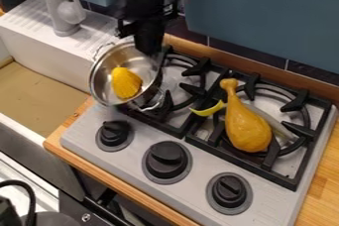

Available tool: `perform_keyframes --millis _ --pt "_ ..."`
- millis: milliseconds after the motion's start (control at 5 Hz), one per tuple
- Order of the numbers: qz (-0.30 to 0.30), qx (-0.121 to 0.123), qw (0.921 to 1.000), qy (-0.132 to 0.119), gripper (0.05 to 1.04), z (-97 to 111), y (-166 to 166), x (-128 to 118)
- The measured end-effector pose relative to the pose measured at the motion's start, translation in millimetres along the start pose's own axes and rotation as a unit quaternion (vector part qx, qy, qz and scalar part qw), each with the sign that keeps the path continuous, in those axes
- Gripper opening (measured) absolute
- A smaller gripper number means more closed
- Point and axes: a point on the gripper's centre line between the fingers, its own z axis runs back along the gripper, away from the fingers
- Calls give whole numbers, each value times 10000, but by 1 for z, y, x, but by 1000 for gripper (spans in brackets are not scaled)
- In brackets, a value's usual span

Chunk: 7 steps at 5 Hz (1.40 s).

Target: Move the silver pot to the left side burner

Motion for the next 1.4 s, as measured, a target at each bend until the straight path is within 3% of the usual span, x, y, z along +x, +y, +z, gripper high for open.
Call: perform_keyframes --millis 400,1400 --pt "184 -206 9996 75 54 -5 -31 -12" --pt "408 -396 9982 -181 54 -8 -44 -19"
